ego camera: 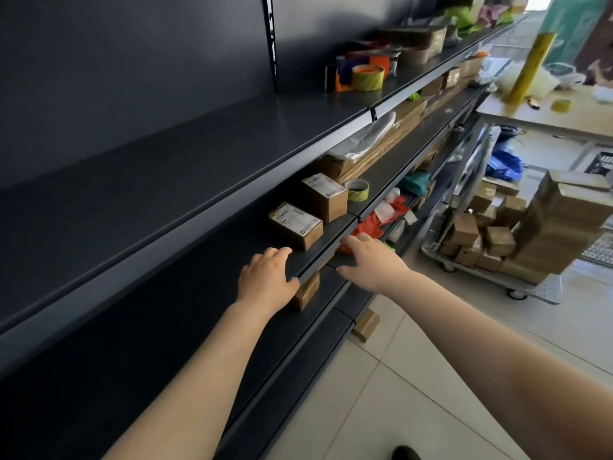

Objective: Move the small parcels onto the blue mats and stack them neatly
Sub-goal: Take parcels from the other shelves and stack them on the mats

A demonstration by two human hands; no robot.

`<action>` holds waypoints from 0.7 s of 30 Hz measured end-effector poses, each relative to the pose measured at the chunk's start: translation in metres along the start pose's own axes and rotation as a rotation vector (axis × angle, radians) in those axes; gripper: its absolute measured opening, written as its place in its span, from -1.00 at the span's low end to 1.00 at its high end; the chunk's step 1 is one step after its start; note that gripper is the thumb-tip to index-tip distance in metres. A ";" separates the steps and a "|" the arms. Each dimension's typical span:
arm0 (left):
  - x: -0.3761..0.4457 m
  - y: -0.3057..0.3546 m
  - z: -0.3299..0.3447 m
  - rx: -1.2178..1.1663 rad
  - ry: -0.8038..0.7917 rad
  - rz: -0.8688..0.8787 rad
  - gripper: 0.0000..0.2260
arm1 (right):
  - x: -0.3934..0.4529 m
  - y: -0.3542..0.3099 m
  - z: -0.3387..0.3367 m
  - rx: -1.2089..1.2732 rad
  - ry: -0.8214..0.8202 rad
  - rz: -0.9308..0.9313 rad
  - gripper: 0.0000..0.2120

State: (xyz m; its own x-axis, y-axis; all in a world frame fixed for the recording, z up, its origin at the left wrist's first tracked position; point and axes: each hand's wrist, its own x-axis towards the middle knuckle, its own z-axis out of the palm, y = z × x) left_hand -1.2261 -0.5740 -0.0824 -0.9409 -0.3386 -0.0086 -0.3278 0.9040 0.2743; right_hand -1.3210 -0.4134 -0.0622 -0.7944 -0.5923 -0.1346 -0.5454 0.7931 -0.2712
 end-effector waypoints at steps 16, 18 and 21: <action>0.124 0.063 0.044 -0.134 0.050 -0.462 -0.49 | 0.171 0.114 -0.030 0.154 -0.128 -0.305 -0.44; 0.137 0.059 0.048 -0.156 0.063 -0.494 -0.50 | 0.192 0.116 -0.025 0.172 -0.155 -0.310 -0.44; 0.156 0.048 0.056 -0.196 0.075 -0.529 -0.50 | 0.224 0.114 -0.015 0.152 -0.192 -0.309 -0.43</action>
State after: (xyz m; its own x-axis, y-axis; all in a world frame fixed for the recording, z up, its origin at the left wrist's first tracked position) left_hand -1.3935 -0.5685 -0.1244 -0.6418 -0.7562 -0.1272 -0.7242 0.5433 0.4247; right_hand -1.5655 -0.4536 -0.1089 -0.5261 -0.8274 -0.1967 -0.6940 0.5514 -0.4629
